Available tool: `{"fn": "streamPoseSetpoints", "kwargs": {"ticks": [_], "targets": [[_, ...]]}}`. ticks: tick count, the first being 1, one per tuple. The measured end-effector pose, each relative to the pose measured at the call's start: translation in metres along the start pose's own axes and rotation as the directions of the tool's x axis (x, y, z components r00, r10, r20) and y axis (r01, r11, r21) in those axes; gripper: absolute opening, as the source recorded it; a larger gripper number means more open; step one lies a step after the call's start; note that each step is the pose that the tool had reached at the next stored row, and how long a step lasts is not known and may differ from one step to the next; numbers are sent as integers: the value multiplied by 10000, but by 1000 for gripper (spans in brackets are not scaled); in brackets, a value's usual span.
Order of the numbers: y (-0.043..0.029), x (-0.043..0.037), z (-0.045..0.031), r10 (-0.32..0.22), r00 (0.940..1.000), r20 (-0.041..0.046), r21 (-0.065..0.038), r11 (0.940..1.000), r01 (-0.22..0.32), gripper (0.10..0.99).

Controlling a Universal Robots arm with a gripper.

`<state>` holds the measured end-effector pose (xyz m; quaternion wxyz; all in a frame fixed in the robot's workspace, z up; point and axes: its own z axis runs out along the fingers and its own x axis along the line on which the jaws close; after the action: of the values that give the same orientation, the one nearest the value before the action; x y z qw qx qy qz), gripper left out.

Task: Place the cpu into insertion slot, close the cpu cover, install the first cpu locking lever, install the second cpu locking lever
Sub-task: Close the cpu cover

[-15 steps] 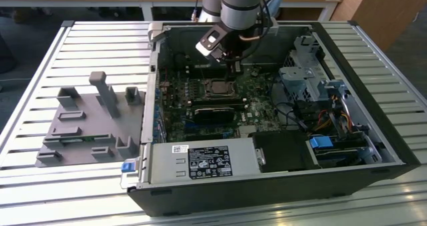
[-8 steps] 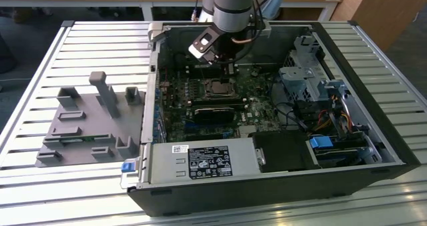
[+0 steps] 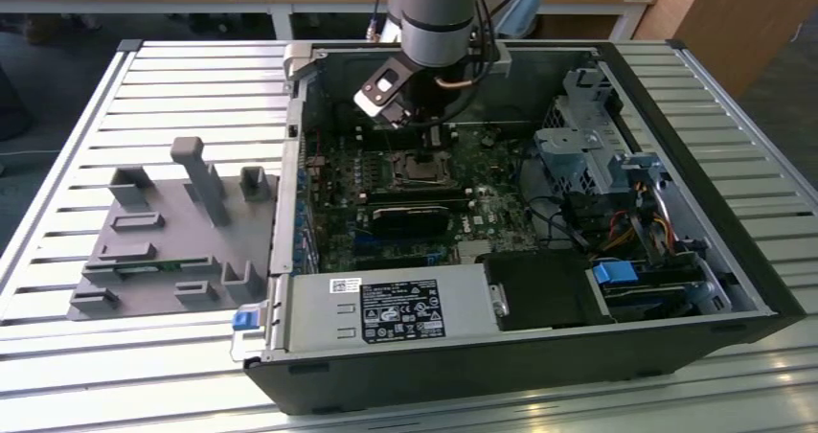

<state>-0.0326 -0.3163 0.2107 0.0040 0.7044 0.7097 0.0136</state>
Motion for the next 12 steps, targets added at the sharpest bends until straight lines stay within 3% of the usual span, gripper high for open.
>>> {"fn": "streamPoseSetpoints", "kwargs": {"ticks": [12], "targets": [[-168, 1, 23, 1, 10000, 0, 0, 10000, -1, 114]]}}
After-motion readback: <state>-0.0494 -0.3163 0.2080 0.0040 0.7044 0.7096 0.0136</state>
